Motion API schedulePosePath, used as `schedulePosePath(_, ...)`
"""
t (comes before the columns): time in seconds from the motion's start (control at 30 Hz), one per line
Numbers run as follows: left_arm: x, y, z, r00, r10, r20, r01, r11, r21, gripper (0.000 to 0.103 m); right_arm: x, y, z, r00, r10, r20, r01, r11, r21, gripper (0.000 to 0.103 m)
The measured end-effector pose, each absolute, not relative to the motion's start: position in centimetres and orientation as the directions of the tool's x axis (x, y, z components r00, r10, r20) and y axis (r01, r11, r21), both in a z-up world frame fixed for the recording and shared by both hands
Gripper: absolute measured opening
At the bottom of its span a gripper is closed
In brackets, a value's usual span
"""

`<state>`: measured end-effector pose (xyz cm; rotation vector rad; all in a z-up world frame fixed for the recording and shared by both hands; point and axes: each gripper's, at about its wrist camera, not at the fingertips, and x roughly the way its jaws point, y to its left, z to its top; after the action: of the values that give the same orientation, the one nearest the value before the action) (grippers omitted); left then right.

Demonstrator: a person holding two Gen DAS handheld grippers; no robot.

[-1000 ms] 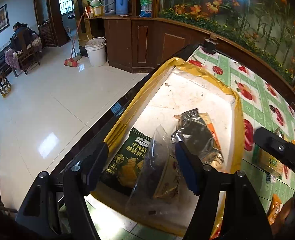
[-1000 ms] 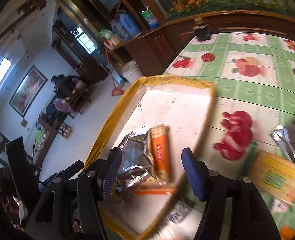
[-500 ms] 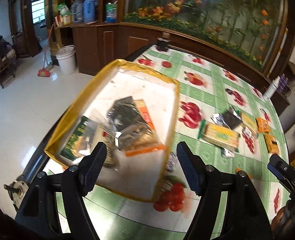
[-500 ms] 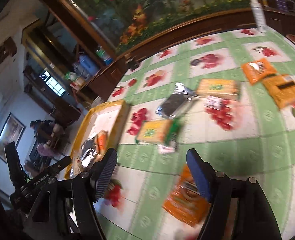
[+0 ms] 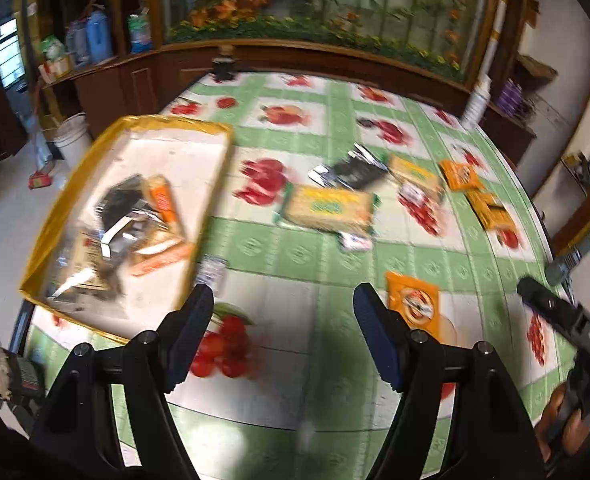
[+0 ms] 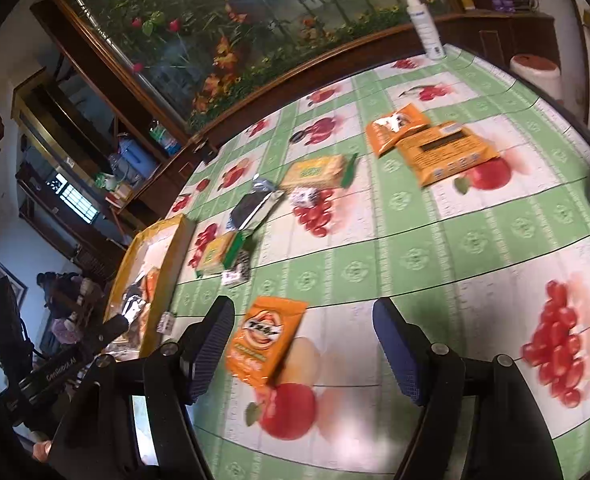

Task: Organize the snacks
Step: 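Grasp small orange snack bag with left tool while right tool grasps yellow-orange bag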

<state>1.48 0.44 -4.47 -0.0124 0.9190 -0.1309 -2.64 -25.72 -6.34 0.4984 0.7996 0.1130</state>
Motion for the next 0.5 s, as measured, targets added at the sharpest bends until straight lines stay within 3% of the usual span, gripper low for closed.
schedulePosePath(0.23,2.1,-4.8,-7.3,0.502,-0.167,-0.848,0.249,0.968,-0.043,0.072,-0.7,-30.0,-6.5,0.696,0.119,-0.709,0.158,0.937,0.312,0.078)
schedulePosePath(0.5,3.2,-9.0,-9.5,0.443,-0.151,-0.884,0.346,0.938,0.013,0.072,7.8,-33.3,-7.8,0.634,-0.044,-0.772,0.182,0.979,0.093,0.083)
